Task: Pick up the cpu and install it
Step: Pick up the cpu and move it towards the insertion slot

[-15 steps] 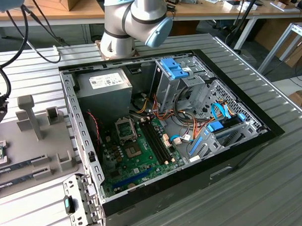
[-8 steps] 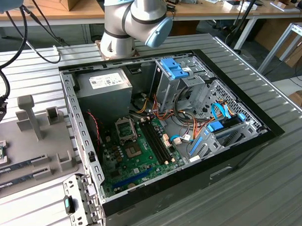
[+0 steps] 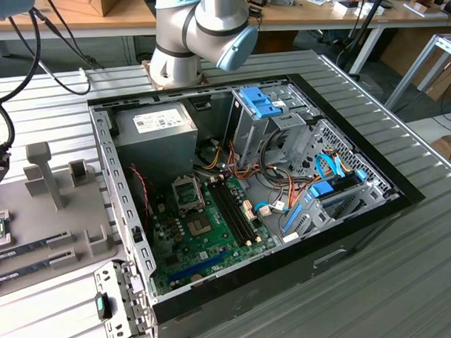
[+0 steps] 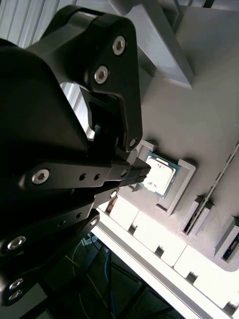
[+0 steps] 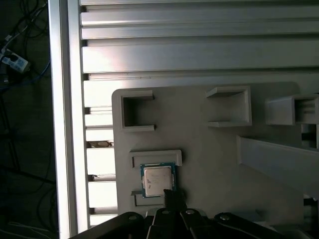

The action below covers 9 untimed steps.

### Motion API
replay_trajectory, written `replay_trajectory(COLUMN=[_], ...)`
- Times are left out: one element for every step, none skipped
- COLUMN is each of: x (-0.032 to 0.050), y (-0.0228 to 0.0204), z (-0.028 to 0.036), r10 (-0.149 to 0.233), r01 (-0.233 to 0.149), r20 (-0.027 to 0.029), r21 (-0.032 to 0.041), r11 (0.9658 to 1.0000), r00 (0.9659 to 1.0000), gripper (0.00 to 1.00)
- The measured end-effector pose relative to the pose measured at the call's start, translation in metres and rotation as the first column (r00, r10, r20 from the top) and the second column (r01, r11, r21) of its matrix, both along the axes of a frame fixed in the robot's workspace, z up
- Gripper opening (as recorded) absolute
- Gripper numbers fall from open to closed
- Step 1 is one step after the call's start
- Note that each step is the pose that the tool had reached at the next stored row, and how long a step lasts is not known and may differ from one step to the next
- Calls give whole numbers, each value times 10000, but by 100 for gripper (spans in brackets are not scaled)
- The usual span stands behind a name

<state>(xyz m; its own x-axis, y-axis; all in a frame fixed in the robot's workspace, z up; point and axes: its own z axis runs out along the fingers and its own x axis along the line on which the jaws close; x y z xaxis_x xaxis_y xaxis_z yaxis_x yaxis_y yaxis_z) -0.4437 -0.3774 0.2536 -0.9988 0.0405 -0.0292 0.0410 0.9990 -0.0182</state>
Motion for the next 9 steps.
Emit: replay_trajectory(x=[-1,-1,-1,-2,-2,-2,-3,-3,-3], y=[0,0,0,0,0,0,0,0,0], z=[0,0,0,0,-1,-1,-1,-1,-1], r10=[0,0,0,0,0,0,0,0,0], r01=[0,0,0,0,0,0,0,0,0], r20=[0,0,0,0,0,0,0,0,0], r21=[0,0,0,0,0,0,0,-1,0], r11=[10000,10000,10000,10000,10000,10000,10000,10000,10000], r00=[10000,10000,10000,10000,10000,10000,10000,10000,10000], gripper=[17,24,29,36,36,42,42,47,54])
